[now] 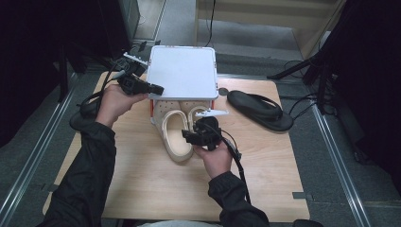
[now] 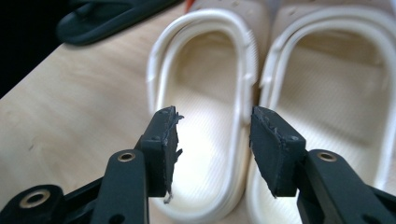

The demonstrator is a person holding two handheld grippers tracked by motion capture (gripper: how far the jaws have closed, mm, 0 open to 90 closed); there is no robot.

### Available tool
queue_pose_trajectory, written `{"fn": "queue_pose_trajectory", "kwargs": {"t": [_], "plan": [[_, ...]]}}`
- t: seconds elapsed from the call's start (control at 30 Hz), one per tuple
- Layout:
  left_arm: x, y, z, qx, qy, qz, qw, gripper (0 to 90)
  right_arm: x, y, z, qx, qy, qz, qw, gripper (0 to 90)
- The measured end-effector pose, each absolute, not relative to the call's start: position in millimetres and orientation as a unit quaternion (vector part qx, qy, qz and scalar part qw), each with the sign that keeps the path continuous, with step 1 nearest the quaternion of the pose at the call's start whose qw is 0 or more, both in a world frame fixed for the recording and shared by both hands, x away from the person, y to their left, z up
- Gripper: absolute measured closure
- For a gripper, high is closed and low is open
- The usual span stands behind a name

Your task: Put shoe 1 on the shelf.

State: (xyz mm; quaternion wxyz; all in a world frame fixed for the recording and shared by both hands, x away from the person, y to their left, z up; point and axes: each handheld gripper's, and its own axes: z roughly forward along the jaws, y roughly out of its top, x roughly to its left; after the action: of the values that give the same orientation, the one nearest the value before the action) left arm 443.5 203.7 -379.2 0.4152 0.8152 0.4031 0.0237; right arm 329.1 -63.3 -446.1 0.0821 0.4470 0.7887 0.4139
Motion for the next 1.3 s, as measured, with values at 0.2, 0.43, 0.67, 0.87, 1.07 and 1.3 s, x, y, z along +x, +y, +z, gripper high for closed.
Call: {"fn": "queue_pose_trajectory", "kwargs": {"t": [0.2,0.43,0.67,0.87,1.07,1.3], "plan": [[443.4,203.6,-379.0,0.817,0.401,0.026,0.414,84.0,305.2,-68.6,-461.3,0.428,0.799,0.414,0.087,55.8],[443.4,204.1,-379.1,0.817,0.401,0.026,0.414,84.0,279.0,-70.9,-486.0,0.415,0.807,0.41,0.094,61.9],[443.2,203.9,-379.0,0.817,0.401,0.028,0.413,84.0,269.9,-74.2,-509.7,0.414,0.81,0.408,0.079,72.7],[442.9,203.5,-378.9,0.819,0.399,0.03,0.412,84.0,273.4,-76.0,-528.5,0.425,0.81,0.403,0.035,90.0],[442.7,203.2,-379.0,0.818,0.4,0.03,0.412,84.2,281.5,-71.6,-531.8,0.422,0.813,0.399,0.034,90.0],[442.1,202.3,-378.9,0.82,0.398,0.037,0.41,85.3,286.7,-63.3,-527.3,0.42,0.813,0.401,0.036,90.0]]}}
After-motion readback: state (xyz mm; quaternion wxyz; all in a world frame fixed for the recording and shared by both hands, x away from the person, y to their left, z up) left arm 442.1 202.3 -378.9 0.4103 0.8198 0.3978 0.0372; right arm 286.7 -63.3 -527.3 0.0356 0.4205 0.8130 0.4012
